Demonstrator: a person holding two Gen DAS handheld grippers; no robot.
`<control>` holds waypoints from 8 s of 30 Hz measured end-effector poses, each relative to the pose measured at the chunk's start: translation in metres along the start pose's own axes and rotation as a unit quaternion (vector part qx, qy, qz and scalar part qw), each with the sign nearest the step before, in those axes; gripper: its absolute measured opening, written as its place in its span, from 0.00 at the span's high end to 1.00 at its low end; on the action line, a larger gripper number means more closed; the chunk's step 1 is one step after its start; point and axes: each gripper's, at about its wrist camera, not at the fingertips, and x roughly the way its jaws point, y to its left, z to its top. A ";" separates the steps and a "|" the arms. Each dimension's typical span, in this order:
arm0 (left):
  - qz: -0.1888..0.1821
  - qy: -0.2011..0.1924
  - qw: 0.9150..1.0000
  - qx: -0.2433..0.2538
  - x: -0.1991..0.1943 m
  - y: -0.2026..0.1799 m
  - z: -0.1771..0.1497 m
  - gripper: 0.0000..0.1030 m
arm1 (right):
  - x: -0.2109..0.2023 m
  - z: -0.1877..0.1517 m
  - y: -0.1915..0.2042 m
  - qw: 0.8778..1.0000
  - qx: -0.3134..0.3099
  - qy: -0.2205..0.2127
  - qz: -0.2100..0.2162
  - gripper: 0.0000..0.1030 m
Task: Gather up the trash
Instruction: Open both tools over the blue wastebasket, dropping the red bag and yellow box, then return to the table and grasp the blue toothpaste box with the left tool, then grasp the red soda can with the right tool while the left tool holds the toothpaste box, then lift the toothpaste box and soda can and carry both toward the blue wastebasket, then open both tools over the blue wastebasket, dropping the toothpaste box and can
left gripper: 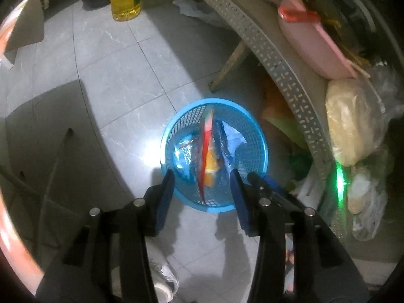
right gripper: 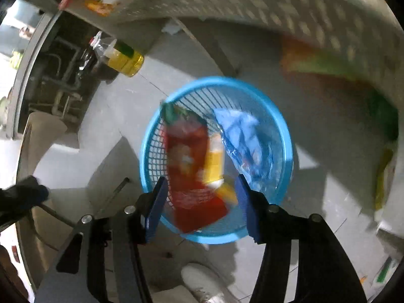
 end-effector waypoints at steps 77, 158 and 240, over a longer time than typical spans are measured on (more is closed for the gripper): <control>0.055 -0.293 0.889 -0.347 -0.303 0.416 -0.400 0.51 | -0.143 -0.312 0.482 0.837 -0.501 0.013 0.221 0.30; 0.079 -0.188 0.928 -0.312 -0.305 0.449 -0.362 0.57 | -0.143 -0.299 0.482 0.834 -0.522 -0.091 0.155 0.39; -0.028 0.024 0.999 -0.009 0.050 -0.026 0.022 0.41 | 0.027 0.030 0.023 0.999 -0.025 0.014 -0.035 0.38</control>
